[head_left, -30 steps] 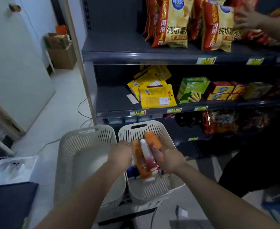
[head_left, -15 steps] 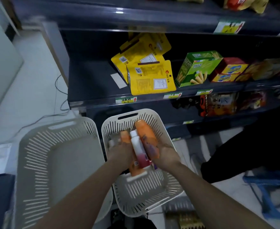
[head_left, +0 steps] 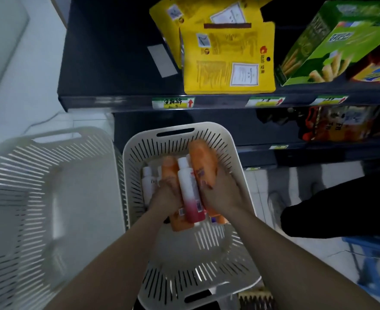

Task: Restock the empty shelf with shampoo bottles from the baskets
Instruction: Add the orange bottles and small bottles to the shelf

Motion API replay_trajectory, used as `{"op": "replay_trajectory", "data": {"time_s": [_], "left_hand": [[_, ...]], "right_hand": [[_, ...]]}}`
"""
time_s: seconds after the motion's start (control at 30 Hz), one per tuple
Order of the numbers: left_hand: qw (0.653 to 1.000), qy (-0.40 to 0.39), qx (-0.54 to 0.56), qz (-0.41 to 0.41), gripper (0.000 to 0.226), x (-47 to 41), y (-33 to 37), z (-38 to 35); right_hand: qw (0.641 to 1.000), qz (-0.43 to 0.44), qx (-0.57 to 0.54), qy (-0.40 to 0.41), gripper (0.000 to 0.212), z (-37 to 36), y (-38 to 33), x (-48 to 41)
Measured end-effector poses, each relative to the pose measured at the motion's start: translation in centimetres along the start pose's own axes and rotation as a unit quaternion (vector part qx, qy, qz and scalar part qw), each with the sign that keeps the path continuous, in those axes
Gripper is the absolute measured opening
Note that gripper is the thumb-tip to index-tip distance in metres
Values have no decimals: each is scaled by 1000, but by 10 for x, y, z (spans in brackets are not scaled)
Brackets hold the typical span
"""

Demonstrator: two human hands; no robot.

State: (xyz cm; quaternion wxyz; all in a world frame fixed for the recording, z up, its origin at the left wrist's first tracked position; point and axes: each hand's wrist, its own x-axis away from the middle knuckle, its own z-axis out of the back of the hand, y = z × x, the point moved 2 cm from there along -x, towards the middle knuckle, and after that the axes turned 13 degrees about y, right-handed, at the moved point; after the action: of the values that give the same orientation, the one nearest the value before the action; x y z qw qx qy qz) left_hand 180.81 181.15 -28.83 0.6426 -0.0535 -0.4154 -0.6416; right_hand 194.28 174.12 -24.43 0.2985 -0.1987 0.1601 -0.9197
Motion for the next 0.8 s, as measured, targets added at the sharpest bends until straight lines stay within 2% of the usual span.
{"op": "replay_trajectory", "data": {"time_s": [0.03,0.17,0.27,0.37,0.47,0.53,0.6,0.67,0.7,0.73,0.8], "left_hand": [[999,16,41,22,29,-7,-1,-4],[978,43,155,131,39,-34,-20,-25],[953,30,237,187,47,-31,-24,-27],[924,14,312,219,19,-19,-20,-25],[915,31,338,218,44,-10,-25,-23],[901,47,373,217,53,-8,-35,-23],[886,59,406,219,49,7,-32,-9],[870,64,441,211,17,20,-28,7],[855,61,467,218,11,24,-28,12],[837,46,494,230,16,29,-27,16],[805,4,544,238,42,36,-23,24]], "right_hand": [[1000,-5,4,6,56,-3,0,-4],[1000,-11,19,14,62,-16,4,-17],[1000,-11,15,5,56,-17,4,-20],[1000,-23,2,-16,57,-16,6,-21],[997,-58,-38,-44,67,-11,6,-16],[992,-85,-74,-61,65,-9,6,-11],[985,-107,-111,-74,56,-7,8,-5],[972,-142,-167,-89,52,-8,12,-2],[959,-167,-204,-100,50,-9,14,-1],[944,-190,-243,-115,46,-9,14,0],[912,-215,-316,-150,37,-6,11,3]]}}
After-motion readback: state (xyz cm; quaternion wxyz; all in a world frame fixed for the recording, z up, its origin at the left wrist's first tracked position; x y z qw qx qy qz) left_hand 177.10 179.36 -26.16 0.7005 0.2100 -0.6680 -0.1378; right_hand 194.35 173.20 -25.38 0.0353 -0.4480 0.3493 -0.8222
